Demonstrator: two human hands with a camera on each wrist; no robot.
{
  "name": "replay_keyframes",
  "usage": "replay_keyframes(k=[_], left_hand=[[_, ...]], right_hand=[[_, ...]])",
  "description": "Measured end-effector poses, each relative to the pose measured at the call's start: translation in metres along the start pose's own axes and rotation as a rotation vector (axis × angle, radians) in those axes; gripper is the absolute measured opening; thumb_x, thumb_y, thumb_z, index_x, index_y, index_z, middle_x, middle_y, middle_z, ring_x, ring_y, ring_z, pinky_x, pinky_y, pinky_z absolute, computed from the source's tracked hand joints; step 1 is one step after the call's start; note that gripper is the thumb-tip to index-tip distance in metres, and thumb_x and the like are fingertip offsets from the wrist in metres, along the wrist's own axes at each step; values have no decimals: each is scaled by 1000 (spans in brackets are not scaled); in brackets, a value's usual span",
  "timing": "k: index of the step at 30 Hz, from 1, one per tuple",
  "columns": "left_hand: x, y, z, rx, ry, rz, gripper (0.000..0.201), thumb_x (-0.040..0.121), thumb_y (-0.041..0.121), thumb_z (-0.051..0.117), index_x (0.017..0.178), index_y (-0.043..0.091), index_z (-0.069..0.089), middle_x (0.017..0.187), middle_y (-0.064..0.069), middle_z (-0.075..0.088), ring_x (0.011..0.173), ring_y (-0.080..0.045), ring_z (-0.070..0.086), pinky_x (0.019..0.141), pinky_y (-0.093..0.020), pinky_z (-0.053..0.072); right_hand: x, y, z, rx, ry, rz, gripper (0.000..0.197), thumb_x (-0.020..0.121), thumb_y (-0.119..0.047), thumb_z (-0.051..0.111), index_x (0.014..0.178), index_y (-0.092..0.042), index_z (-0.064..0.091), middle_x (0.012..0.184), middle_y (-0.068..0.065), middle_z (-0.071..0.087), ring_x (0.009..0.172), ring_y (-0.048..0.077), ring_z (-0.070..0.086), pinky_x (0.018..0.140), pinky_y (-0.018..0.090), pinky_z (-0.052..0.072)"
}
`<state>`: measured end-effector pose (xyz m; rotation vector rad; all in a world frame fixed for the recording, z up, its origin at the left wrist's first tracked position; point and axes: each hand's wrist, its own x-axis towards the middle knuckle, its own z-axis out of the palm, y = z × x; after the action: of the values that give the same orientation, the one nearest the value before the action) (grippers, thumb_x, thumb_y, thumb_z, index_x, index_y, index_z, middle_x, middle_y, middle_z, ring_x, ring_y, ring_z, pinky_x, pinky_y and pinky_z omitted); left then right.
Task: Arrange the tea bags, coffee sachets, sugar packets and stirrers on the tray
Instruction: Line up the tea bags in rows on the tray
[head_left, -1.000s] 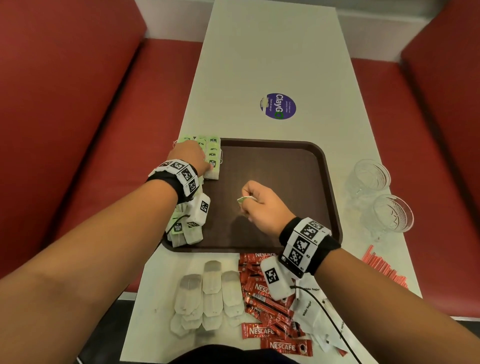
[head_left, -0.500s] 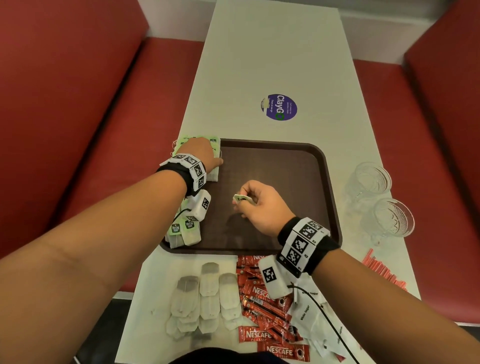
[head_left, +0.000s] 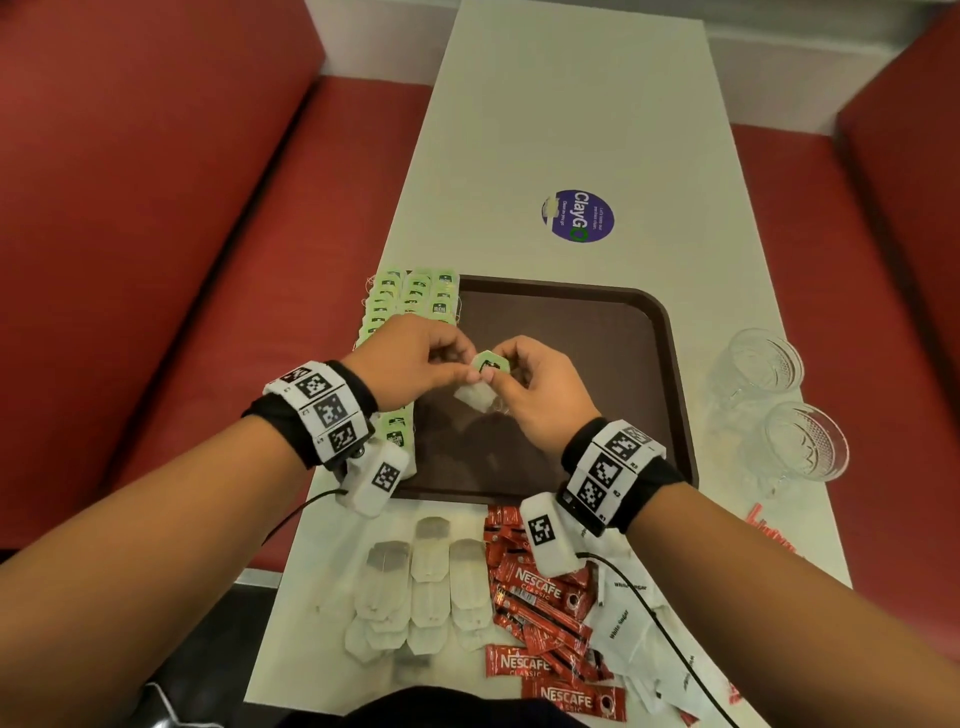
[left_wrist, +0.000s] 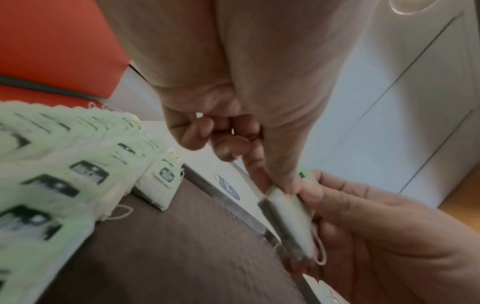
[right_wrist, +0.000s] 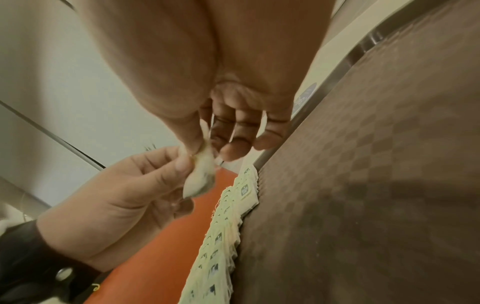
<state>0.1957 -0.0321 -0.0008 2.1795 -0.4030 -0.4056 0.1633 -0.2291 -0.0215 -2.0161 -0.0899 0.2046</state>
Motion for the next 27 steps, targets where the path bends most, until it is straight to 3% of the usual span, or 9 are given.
replay_keyframes(k=[2, 4, 8, 10, 12, 15, 18, 22, 27], left_hand=[[4, -9, -2, 37, 48, -73, 6, 84, 23, 79, 84, 23, 72, 71, 9, 69, 60, -3, 57, 65, -26, 49], [11, -21, -8, 98, 137, -170, 7, 85, 24, 78, 86, 22, 72, 77, 7, 71, 67, -8, 64, 65, -28, 53], [27, -47, -16, 77, 296, -390, 23, 83, 26, 80, 98, 25, 63, 81, 4, 73, 61, -4, 63, 51, -22, 43], [35, -53, -14, 95, 321, -455, 31, 80, 29, 82, 100, 27, 59, 89, 1, 72, 74, -12, 66, 55, -24, 43], [42, -54, -10, 141, 344, -493, 35, 77, 32, 84, 101, 28, 58, 100, -2, 70, 86, -19, 66, 65, -28, 48], [50, -49, -3, 216, 344, -541, 38, 76, 34, 84, 102, 27, 58, 110, -5, 65, 92, -22, 64, 78, -32, 53], [53, -43, -1, 348, 293, -554, 37, 79, 31, 81, 108, 23, 60, 114, -5, 63, 98, -26, 63, 84, -35, 54], [53, -36, -3, 494, 247, -494, 32, 85, 33, 73, 110, 18, 62, 110, -5, 64, 102, -29, 62, 79, -33, 48], [60, -31, 9, 626, 153, -433, 45, 85, 55, 65, 102, 14, 60, 99, -6, 64, 90, -28, 61, 72, -36, 51]], right_hand=[[-4, 4, 1, 54, -27, 35, 17, 89, -30, 71, 102, -28, 59, 89, 1, 68, 71, 16, 62, 74, 44, 59], [-12, 7, -2, 21, -98, 35, 26, 89, -29, 72, 108, -28, 55, 89, -1, 68, 69, 7, 58, 74, 36, 56], [-36, 2, -5, -473, -450, -163, 24, 87, -35, 73, 105, -25, 62, 91, -11, 64, 82, 8, 60, 81, 36, 54], [-46, 0, -1, -686, -623, -257, 22, 87, -37, 72, 103, -24, 65, 94, -10, 61, 89, 11, 56, 84, 37, 52], [-54, -2, 5, -761, -703, -317, 22, 86, -37, 72, 102, -22, 68, 97, -6, 62, 93, 15, 54, 84, 39, 50], [-69, -7, 17, -823, -786, -418, 22, 86, -32, 71, 105, -20, 71, 103, -1, 65, 99, 22, 55, 86, 42, 50], [-86, -6, 29, -920, -865, -487, 30, 86, -39, 72, 110, -21, 69, 109, -1, 65, 105, 22, 52, 84, 37, 44], [-99, 7, 38, -1029, -856, -521, 43, 79, -49, 77, 111, -22, 67, 111, -2, 61, 105, 22, 49, 84, 39, 39], [-105, 15, 41, -1040, -809, -527, 43, 76, -47, 77, 110, -22, 65, 108, -2, 60, 103, 21, 50, 87, 39, 41]])
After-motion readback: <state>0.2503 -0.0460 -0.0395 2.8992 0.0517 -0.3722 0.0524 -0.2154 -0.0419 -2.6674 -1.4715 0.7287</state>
